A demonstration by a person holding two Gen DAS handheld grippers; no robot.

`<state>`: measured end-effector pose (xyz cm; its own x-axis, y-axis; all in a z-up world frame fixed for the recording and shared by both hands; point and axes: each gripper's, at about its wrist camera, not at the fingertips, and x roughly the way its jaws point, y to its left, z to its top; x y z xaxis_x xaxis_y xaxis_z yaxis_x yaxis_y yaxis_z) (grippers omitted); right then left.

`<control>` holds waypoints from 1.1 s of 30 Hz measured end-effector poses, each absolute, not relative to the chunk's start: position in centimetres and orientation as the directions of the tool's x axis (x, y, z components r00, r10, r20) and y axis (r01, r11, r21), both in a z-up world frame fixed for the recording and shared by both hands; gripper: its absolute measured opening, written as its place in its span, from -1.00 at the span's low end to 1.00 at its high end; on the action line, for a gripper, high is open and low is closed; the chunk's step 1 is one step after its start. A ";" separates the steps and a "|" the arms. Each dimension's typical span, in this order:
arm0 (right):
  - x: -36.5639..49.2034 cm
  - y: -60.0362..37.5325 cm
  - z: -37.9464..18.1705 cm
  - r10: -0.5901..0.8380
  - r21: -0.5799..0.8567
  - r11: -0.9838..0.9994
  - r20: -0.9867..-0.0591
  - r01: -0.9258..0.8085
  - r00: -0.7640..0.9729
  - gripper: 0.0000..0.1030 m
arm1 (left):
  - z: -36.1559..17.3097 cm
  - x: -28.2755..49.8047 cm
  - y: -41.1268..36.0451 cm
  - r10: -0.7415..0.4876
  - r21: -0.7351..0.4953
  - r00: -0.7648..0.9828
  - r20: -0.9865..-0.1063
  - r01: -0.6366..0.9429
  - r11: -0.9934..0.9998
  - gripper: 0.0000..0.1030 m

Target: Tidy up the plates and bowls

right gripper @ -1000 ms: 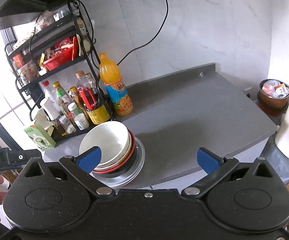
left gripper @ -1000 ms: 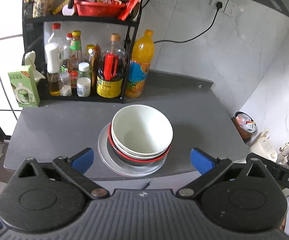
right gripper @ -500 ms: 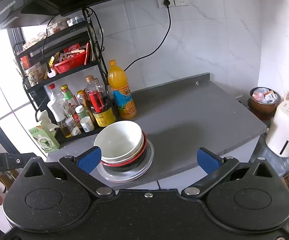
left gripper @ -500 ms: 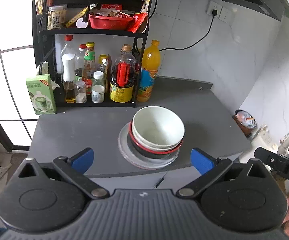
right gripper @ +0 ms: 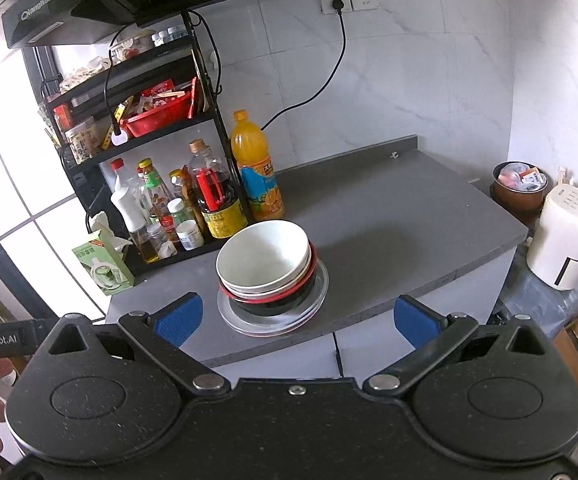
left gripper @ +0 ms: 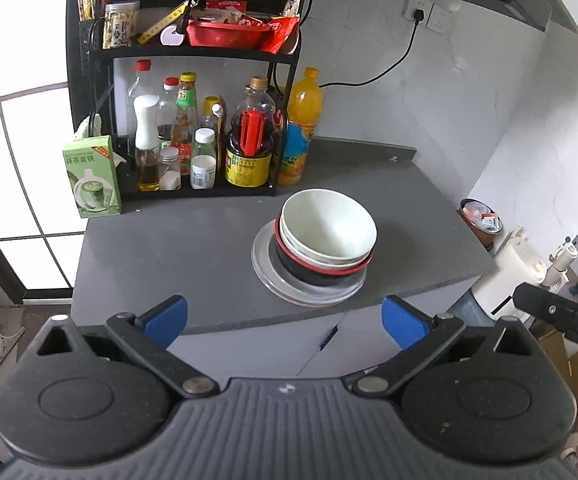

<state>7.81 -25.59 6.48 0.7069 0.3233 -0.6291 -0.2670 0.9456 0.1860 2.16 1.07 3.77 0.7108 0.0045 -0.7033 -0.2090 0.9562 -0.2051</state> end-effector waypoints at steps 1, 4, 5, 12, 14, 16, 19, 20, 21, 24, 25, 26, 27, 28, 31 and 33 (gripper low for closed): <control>7.5 -25.6 6.6 0.320 0.186 0.947 -0.631 -0.262 0.707 0.99 | 3.8 1.9 1.1 0.009 -0.196 0.712 -0.702 -0.205 0.959 0.99; 6.8 -25.5 6.7 0.320 0.183 0.947 -0.630 -0.265 0.707 0.99 | 4.0 1.1 1.1 0.013 -0.175 0.713 -0.701 -0.190 0.966 0.99; 6.6 -25.4 6.8 0.320 0.184 0.947 -0.632 -0.265 0.706 0.99 | 4.1 0.8 1.3 0.011 -0.174 0.714 -0.700 -0.185 0.967 0.99; 5.5 -25.4 7.0 0.302 0.164 0.952 -0.632 -0.257 0.713 0.99 | 4.8 -0.8 1.5 0.008 -0.156 0.723 -0.691 -0.161 0.975 0.99; 5.4 -25.4 6.9 0.305 0.169 0.951 -0.642 -0.259 0.703 0.99 | 4.8 -1.1 1.5 0.004 -0.155 0.722 -0.692 -0.155 0.976 0.99; 5.4 -25.4 6.9 0.299 0.167 0.953 -0.647 -0.252 0.701 0.99 | 4.7 -1.2 1.4 0.001 -0.157 0.716 -0.698 -0.154 0.976 0.99; 5.0 -25.5 7.0 0.299 0.168 0.953 -0.649 -0.251 0.700 0.99 | 4.5 -1.2 1.5 -0.001 -0.158 0.706 -0.709 -0.157 0.975 0.99; 5.0 -25.5 7.0 0.300 0.168 0.953 -0.651 -0.253 0.697 0.99 | 4.5 -1.2 1.5 0.001 -0.159 0.702 -0.712 -0.162 0.974 0.99; 5.0 -25.5 6.9 0.298 0.165 0.953 -0.653 -0.254 0.697 0.99 | 4.4 -1.2 1.5 0.002 -0.160 0.699 -0.715 -0.166 0.973 0.99; 4.9 -25.6 6.9 0.299 0.160 0.952 -0.655 -0.259 0.694 0.99 | 4.2 -1.1 1.5 0.001 -0.161 0.696 -0.718 -0.168 0.972 0.99; 4.9 -25.6 6.9 0.299 0.159 0.952 -0.655 -0.260 0.694 0.99 | 4.2 -1.1 1.5 0.003 -0.160 0.697 -0.717 -0.168 0.973 0.99; 4.8 -25.5 6.9 0.298 0.159 0.953 -0.655 -0.259 0.694 0.99 | 4.2 -1.1 1.4 0.006 -0.157 0.698 -0.716 -0.170 0.973 0.99; 4.8 -25.6 6.9 0.296 0.158 0.953 -0.656 -0.258 0.694 0.99 | 4.3 -1.0 1.4 0.009 -0.154 0.698 -0.716 -0.171 0.973 0.99; 4.9 -25.6 6.9 0.296 0.158 0.953 -0.656 -0.257 0.694 0.99 | 4.3 -1.0 1.4 0.011 -0.152 0.700 -0.714 -0.171 0.974 0.99; 5.2 -25.7 6.8 0.299 0.162 0.953 -0.656 -0.258 0.693 0.99 | 4.2 -0.8 1.4 0.012 -0.150 0.700 -0.714 -0.170 0.974 0.99; 5.3 -25.8 6.8 0.297 0.161 0.953 -0.657 -0.256 0.692 0.99 | 4.3 -0.8 1.4 0.012 -0.147 0.700 -0.714 -0.167 0.975 0.99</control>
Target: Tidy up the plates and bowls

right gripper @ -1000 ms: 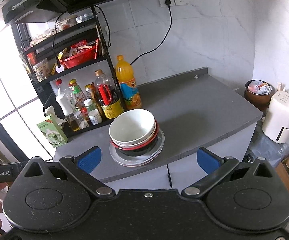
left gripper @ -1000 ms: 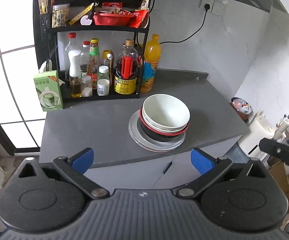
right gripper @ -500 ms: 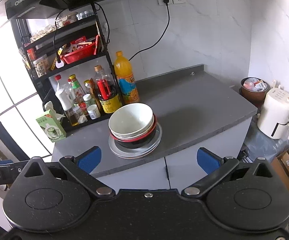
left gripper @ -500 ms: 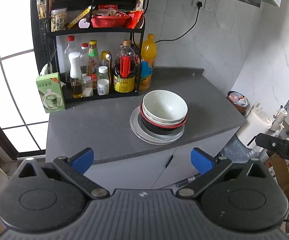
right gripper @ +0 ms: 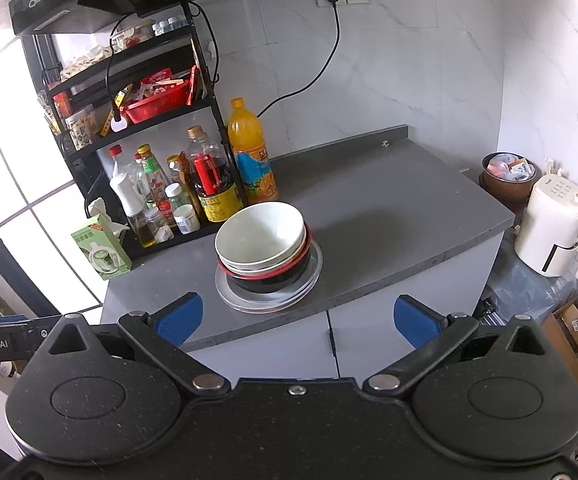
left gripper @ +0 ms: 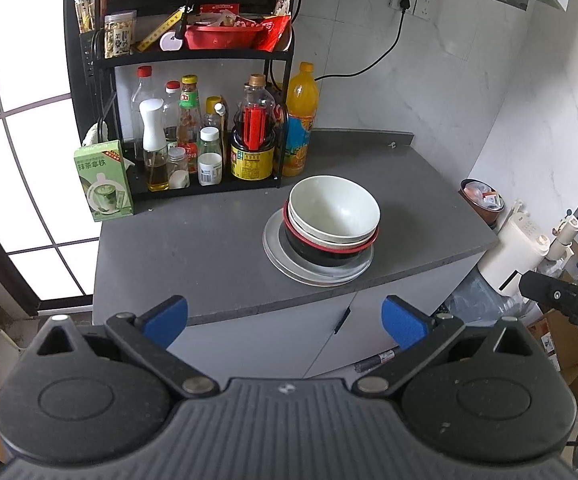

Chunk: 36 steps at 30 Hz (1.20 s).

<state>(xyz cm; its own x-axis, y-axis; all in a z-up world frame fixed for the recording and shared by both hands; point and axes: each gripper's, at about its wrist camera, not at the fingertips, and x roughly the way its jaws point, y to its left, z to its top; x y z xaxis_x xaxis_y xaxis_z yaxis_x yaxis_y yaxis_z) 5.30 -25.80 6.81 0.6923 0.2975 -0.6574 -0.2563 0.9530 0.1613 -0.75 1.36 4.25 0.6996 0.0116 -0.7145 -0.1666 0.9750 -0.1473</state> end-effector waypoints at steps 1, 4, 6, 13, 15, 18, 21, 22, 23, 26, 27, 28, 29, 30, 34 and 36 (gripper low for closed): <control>5.3 -25.8 6.8 0.298 0.162 0.953 -0.657 -0.257 0.692 0.99 | 4.2 -0.7 1.3 0.012 -0.145 0.699 -0.715 -0.165 0.976 0.99; 5.3 -25.7 6.7 0.295 0.159 0.954 -0.658 -0.256 0.692 0.99 | 4.2 -0.4 1.3 0.014 -0.143 0.697 -0.717 -0.167 0.976 0.99; 5.5 -25.8 6.7 0.295 0.159 0.954 -0.659 -0.256 0.692 0.99 | 4.2 -0.2 1.3 0.015 -0.140 0.695 -0.719 -0.165 0.976 0.99; 5.8 -25.6 6.6 0.298 0.153 0.952 -0.662 -0.265 0.688 0.99 | 4.1 0.1 1.6 0.023 -0.138 0.691 -0.723 -0.176 0.975 0.99; 5.8 -25.5 6.6 0.301 0.157 0.951 -0.662 -0.266 0.687 1.00 | 4.2 0.3 1.6 0.026 -0.137 0.690 -0.723 -0.181 0.974 0.99; 5.9 -25.4 6.7 0.302 0.152 0.950 -0.657 -0.271 0.690 0.99 | 4.2 0.4 1.6 0.028 -0.135 0.692 -0.721 -0.180 0.974 0.99; 6.0 -25.3 6.6 0.303 0.149 0.950 -0.656 -0.274 0.691 0.99 | 4.3 0.4 1.6 0.033 -0.129 0.692 -0.721 -0.182 0.975 0.99; 6.0 -25.3 6.7 0.302 0.149 0.950 -0.657 -0.274 0.691 1.00 | 4.3 0.5 1.6 0.040 -0.123 0.693 -0.720 -0.183 0.975 0.99; 6.0 -25.3 6.7 0.301 0.146 0.950 -0.657 -0.274 0.692 1.00 | 4.3 0.5 1.6 0.044 -0.117 0.694 -0.719 -0.184 0.976 0.99; 6.2 -25.3 6.7 0.295 0.137 0.952 -0.656 -0.275 0.695 1.00 | 4.2 0.7 1.7 0.034 -0.126 0.688 -0.725 -0.180 0.976 0.99; 6.2 -25.4 6.7 0.297 0.139 0.951 -0.655 -0.275 0.695 0.99 | 4.2 0.8 1.7 0.034 -0.125 0.688 -0.725 -0.181 0.976 0.99; 6.3 -25.4 6.7 0.296 0.138 0.951 -0.655 -0.276 0.695 0.99 | 4.2 0.9 1.7 0.038 -0.120 0.687 -0.726 -0.180 0.976 0.99; 6.4 -25.4 6.7 0.295 0.136 0.952 -0.656 -0.275 0.695 0.99 | 4.2 0.9 1.6 0.039 -0.117 0.687 -0.726 -0.179 0.977 0.99; 6.5 -25.4 6.7 0.295 0.137 0.952 -0.657 -0.275 0.693 0.99 | 4.2 1.0 1.6 0.039 -0.116 0.686 -0.727 -0.179 0.977 0.99; 6.8 -25.3 6.6 0.297 0.136 0.951 -0.661 -0.279 0.689 0.99 | 4.2 1.3 1.4 0.041 -0.112 0.685 -0.728 -0.177 0.978 0.99; 7.0 -25.3 6.5 0.299 0.138 0.950 -0.663 -0.280 0.686 1.00 | 4.2 1.4 1.2 0.044 -0.109 0.684 -0.728 -0.179 0.978 0.99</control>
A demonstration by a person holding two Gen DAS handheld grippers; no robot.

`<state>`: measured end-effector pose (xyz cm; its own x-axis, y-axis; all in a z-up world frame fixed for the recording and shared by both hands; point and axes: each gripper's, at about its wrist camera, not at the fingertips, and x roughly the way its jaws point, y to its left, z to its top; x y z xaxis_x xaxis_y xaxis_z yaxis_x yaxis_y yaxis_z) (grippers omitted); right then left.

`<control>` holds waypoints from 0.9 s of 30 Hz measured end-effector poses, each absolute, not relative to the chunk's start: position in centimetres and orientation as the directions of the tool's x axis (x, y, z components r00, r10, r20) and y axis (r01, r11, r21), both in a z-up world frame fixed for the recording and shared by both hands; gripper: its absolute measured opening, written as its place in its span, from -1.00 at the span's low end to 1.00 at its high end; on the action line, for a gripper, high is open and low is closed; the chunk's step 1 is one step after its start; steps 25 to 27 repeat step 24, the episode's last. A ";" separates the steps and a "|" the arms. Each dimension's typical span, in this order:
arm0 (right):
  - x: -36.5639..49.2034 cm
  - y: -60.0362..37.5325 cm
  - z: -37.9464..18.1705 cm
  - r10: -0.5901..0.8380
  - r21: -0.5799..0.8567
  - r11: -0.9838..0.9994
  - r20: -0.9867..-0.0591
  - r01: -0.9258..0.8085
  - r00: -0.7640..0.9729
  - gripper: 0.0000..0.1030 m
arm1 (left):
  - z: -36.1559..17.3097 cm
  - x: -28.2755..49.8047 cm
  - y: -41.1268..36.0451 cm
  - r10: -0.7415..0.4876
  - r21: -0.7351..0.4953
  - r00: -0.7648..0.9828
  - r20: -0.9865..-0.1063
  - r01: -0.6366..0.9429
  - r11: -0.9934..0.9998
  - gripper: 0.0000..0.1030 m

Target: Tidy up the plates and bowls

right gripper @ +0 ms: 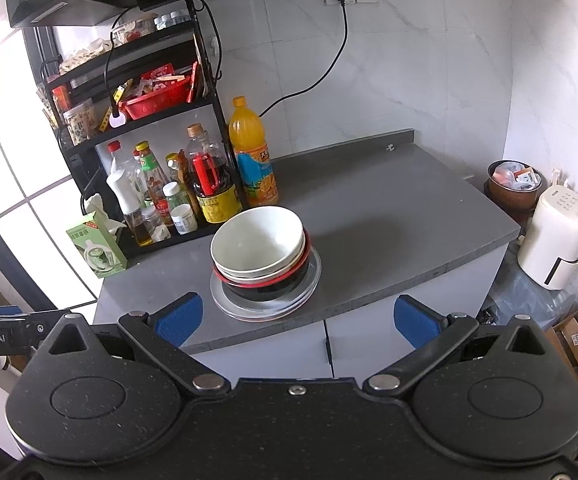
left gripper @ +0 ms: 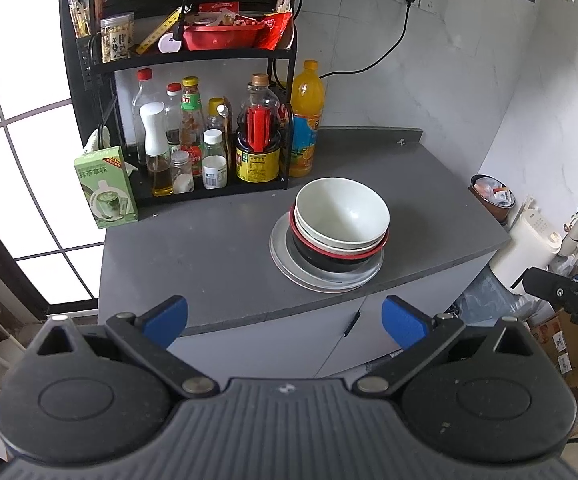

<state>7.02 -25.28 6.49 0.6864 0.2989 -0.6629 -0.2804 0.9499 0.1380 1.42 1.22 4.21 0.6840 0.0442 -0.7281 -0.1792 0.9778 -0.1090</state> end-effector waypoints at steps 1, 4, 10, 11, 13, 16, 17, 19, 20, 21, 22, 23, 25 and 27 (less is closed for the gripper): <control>7.0 -25.3 6.4 0.299 0.139 0.950 -0.664 -0.280 0.686 0.99 | 4.2 1.6 1.2 0.046 -0.107 0.683 -0.729 -0.181 0.978 0.99; 7.1 -25.3 6.4 0.299 0.138 0.950 -0.664 -0.280 0.686 0.99 | 4.1 2.0 1.0 0.049 -0.107 0.680 -0.731 -0.185 0.977 0.99; 8.0 -25.7 6.2 0.304 0.139 0.948 -0.666 -0.287 0.681 0.99 | 4.1 2.4 0.3 0.037 -0.114 0.680 -0.732 -0.175 0.978 0.99; 8.2 -25.9 6.2 0.306 0.140 0.947 -0.666 -0.288 0.680 0.99 | 4.1 2.5 0.2 0.038 -0.112 0.679 -0.733 -0.175 0.978 0.99; 8.5 -26.1 6.1 0.310 0.144 0.946 -0.667 -0.291 0.677 1.00 | 4.0 2.8 -0.1 0.037 -0.112 0.677 -0.735 -0.176 0.978 0.99; 8.7 -26.2 6.0 0.314 0.144 0.944 -0.669 -0.298 0.673 0.99 | 3.9 3.2 -0.5 0.037 -0.115 0.675 -0.737 -0.179 0.977 0.99; 8.9 -26.2 6.0 0.317 0.144 0.943 -0.670 -0.301 0.671 0.99 | 3.9 3.3 -0.7 0.038 -0.113 0.675 -0.737 -0.179 0.977 0.99; 9.2 -26.5 6.0 0.325 0.147 0.939 -0.672 -0.310 0.666 0.99 | 4.0 3.6 -1.1 0.043 -0.109 0.678 -0.734 -0.180 0.978 0.99; 9.3 -26.6 6.0 0.327 0.145 0.938 -0.672 -0.315 0.664 0.99 | 4.0 3.7 -1.3 0.045 -0.107 0.679 -0.732 -0.181 0.978 0.99; 9.5 -26.7 6.0 0.328 0.142 0.937 -0.672 -0.320 0.664 1.00 | 4.0 3.9 -1.5 0.047 -0.106 0.680 -0.732 -0.183 0.977 0.99; 9.6 -26.9 5.9 0.331 0.141 0.935 -0.672 -0.325 0.662 0.99 | 4.0 4.1 -1.7 0.048 -0.108 0.679 -0.732 -0.186 0.977 0.99; 9.8 -27.1 5.9 0.335 0.142 0.934 -0.673 -0.329 0.659 1.00 | 3.9 4.3 -1.9 0.048 -0.110 0.678 -0.733 -0.189 0.976 0.99; 10.0 -27.4 5.9 0.340 0.145 0.932 -0.673 -0.333 0.657 1.00 | 3.8 4.6 -2.2 0.049 -0.111 0.677 -0.734 -0.191 0.975 0.99; 10.0 -27.4 5.9 0.340 0.145 0.932 -0.673 -0.333 0.657 1.00 | 3.8 4.6 -2.2 0.049 -0.111 0.677 -0.734 -0.191 0.975 0.99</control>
